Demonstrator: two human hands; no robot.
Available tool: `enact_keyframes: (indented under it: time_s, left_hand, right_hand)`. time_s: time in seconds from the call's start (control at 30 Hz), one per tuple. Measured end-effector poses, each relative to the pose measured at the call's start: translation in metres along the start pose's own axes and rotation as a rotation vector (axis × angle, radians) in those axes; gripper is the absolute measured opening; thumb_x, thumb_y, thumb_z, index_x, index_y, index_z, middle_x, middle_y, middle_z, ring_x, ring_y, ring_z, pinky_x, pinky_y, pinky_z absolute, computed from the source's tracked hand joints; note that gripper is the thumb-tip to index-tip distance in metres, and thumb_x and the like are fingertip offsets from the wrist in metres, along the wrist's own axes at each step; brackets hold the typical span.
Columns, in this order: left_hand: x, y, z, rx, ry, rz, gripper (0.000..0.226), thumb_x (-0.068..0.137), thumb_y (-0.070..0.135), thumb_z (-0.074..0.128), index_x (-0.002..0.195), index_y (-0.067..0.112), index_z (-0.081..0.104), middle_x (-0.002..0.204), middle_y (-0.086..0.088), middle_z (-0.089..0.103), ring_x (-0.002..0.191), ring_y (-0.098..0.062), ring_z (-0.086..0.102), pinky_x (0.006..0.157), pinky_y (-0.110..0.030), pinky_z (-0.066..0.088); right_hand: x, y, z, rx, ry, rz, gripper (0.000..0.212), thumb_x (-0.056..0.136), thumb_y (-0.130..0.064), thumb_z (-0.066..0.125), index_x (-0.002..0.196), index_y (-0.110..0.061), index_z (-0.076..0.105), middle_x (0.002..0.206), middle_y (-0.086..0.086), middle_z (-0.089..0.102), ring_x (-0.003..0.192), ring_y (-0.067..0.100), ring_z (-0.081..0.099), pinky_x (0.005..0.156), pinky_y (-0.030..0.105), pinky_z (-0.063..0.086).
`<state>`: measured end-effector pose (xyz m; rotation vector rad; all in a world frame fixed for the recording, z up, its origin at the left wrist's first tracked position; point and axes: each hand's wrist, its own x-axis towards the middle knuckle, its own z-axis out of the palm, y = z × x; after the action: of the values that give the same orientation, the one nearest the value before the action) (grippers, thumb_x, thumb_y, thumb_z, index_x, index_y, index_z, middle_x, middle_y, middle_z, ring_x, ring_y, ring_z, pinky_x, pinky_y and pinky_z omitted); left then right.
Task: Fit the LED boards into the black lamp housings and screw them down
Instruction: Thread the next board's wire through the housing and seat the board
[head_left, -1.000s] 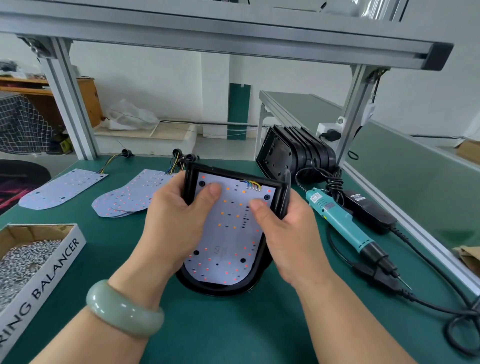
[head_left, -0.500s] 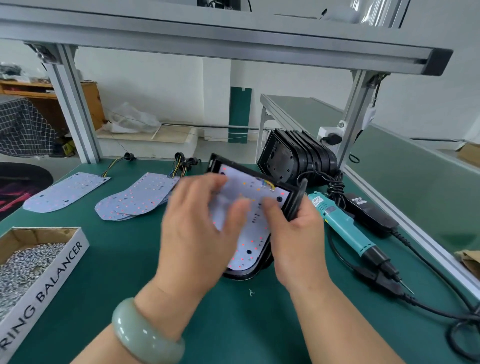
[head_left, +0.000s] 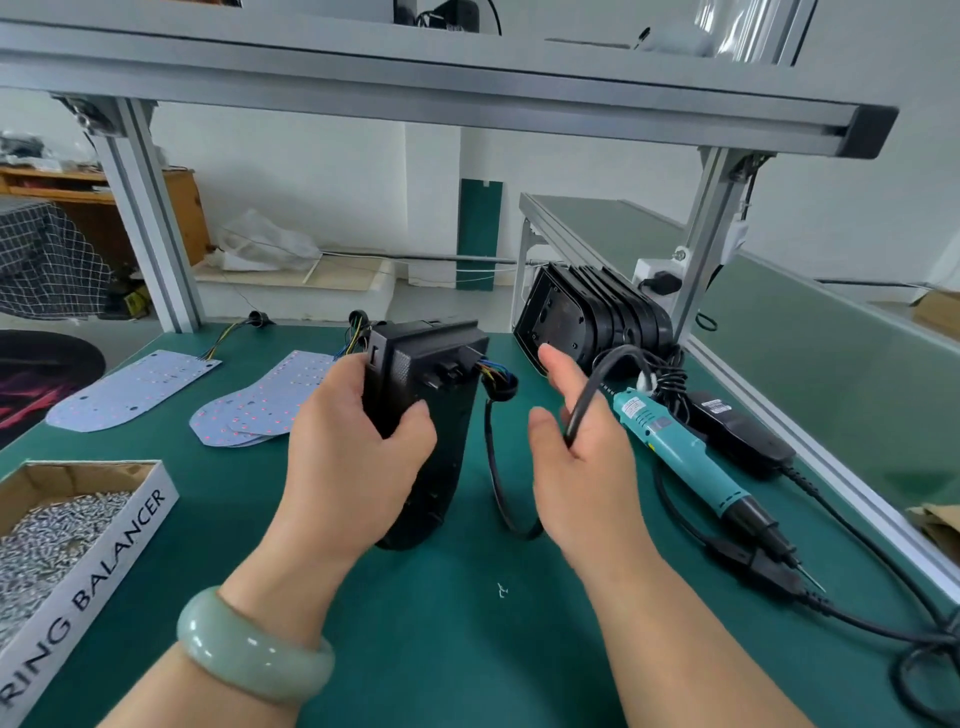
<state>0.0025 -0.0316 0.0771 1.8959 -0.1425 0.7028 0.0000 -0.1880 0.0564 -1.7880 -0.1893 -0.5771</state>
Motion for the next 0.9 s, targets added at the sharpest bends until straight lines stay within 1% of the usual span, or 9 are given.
enact_keyframes:
  time_s: [0.07,0.13,0.27,0.43,0.57,0.63,0.7,0.77,0.9]
  left_hand:
    - [-0.001,0.0,-0.001,-0.142,-0.073,-0.005,0.013,0.074,0.017,0.067,0.077,0.027,0.06,0.072,0.016,0.069,0.062,0.0,0.06,0.06,-0.012,0.048]
    - [-0.001,-0.002,0.0,-0.287,-0.125,-0.018,0.017,0.07,0.017,0.065,0.081,0.03,0.065,0.078,0.015,0.072,0.07,-0.004,0.065,0.067,-0.017,0.053]
    - [0.006,-0.017,-0.004,-0.399,-0.084,-0.004,0.029,0.074,0.003,0.071,0.086,0.029,0.066,0.08,0.017,0.073,0.071,0.002,0.066,0.066,-0.012,0.052]
    - [0.012,-0.041,-0.005,-0.256,-0.012,-0.053,0.036,0.082,-0.006,0.066,0.09,0.029,0.061,0.08,0.026,0.07,0.074,0.008,0.062,0.07,-0.005,0.046]
    - [0.012,-0.046,-0.002,-0.026,0.111,-0.292,0.024,0.079,0.029,0.076,0.094,0.031,0.056,0.09,0.018,0.065,0.089,-0.009,0.062,0.083,-0.026,0.047]
    - [0.014,-0.043,-0.01,0.273,0.157,-0.375,0.037,0.072,0.051,0.075,0.08,0.021,0.054,0.069,0.015,0.059,0.071,-0.016,0.056,0.067,-0.03,0.043]
    - [0.014,-0.032,-0.016,0.385,0.002,-0.404,0.05,0.077,0.058,0.066,0.058,0.012,0.056,0.04,0.007,0.053,0.044,-0.017,0.051,0.051,-0.026,0.037]
    - [0.006,-0.018,-0.01,0.216,-0.243,-0.488,0.057,0.086,0.057,0.054,0.055,0.009,0.061,0.044,0.0,0.062,0.036,-0.015,0.056,0.044,-0.023,0.042]
    - [-0.014,0.002,0.012,-0.314,-0.594,-0.466,0.053,0.081,0.059,0.045,0.084,0.015,0.074,0.088,-0.003,0.076,0.081,-0.018,0.072,0.073,-0.031,0.056]
  right_hand:
    - [0.003,0.005,-0.001,-0.027,-0.091,0.105,0.049,0.098,-0.011,0.047,0.141,-0.034,0.042,0.121,-0.039,0.046,0.118,-0.001,0.036,0.08,-0.003,0.036]
    - [0.006,0.011,0.001,-0.006,-0.131,0.191,0.036,0.099,-0.014,0.048,0.13,-0.031,0.054,0.116,-0.027,0.059,0.1,-0.014,0.056,0.074,0.001,0.036]
    - [0.008,0.013,-0.001,0.018,-0.081,0.215,0.016,0.097,-0.021,0.054,0.089,-0.031,0.063,0.087,-0.01,0.071,0.064,-0.006,0.053,0.06,0.01,0.037]
    - [0.005,0.006,0.002,0.053,-0.093,0.117,0.024,0.09,-0.032,0.053,0.071,-0.018,0.057,0.054,-0.01,0.05,0.047,0.001,0.039,0.047,0.008,0.033]
    - [0.005,0.005,0.004,0.087,-0.051,0.107,0.031,0.096,-0.023,0.054,0.072,-0.004,0.048,0.049,-0.01,0.036,0.047,0.01,0.034,0.043,0.014,0.03]
    - [0.005,0.004,0.006,0.074,-0.065,0.107,0.03,0.097,-0.021,0.053,0.072,-0.007,0.046,0.045,-0.011,0.034,0.042,0.006,0.03,0.042,0.014,0.028]
    - [0.003,0.001,0.008,0.075,-0.081,0.111,0.029,0.097,-0.022,0.053,0.071,-0.01,0.047,0.043,-0.012,0.035,0.04,0.006,0.03,0.041,0.012,0.027]
    - [0.0,-0.001,0.011,0.049,-0.091,0.099,0.03,0.096,-0.025,0.053,0.069,-0.014,0.048,0.043,-0.013,0.037,0.04,0.006,0.033,0.043,0.011,0.027]
    - [-0.008,-0.004,0.016,-0.042,-0.176,0.004,0.036,0.096,-0.032,0.055,0.062,-0.025,0.047,0.052,-0.016,0.052,0.05,0.003,0.047,0.05,0.011,0.036]
